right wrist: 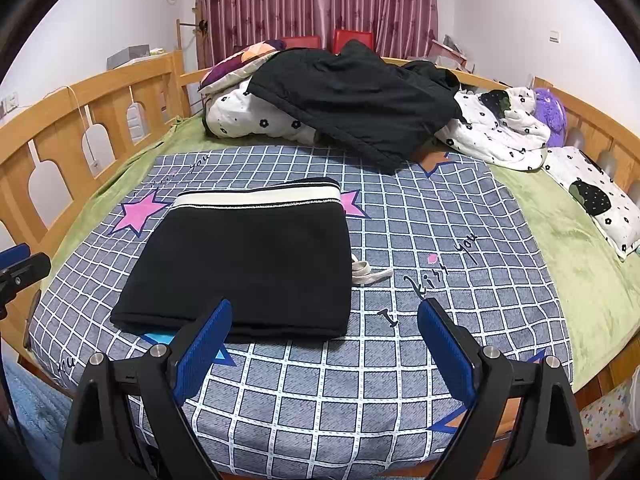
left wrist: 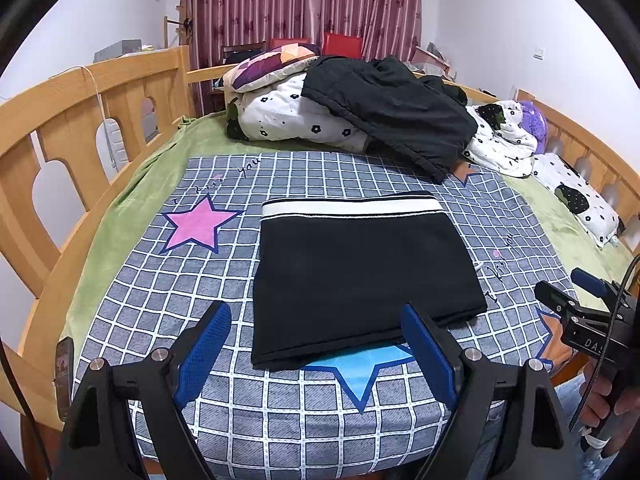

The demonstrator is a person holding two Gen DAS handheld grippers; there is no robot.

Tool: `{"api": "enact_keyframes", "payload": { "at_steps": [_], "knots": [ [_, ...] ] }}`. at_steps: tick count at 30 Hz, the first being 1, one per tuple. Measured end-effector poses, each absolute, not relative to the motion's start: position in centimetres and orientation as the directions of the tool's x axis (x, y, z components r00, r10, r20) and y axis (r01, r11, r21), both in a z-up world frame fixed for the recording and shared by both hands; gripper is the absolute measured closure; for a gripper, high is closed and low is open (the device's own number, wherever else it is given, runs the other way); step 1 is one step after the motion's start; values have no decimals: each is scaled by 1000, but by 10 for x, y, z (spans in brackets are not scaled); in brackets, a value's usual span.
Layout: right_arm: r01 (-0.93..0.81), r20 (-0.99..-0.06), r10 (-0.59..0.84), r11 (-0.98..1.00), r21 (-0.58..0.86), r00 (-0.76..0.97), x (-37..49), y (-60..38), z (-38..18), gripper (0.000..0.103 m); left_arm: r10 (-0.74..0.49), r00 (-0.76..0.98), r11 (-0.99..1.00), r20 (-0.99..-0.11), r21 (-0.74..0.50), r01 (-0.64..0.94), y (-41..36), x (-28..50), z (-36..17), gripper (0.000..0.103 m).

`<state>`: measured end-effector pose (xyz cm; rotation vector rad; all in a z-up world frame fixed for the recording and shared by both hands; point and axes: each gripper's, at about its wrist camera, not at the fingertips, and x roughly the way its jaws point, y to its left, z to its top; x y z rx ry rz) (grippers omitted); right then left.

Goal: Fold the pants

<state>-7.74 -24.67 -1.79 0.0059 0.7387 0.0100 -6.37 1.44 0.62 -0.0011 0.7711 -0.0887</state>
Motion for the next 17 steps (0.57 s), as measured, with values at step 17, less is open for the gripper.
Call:
{"api": "enact_keyframes", "payload": {
  "at_steps": [17],
  "knots": [
    [10, -677, 7, 1000, 21, 736, -78, -259, -22, 10, -84, 713, 996, -696, -41, 78, 6, -66, 6, 27]
  ]
}}
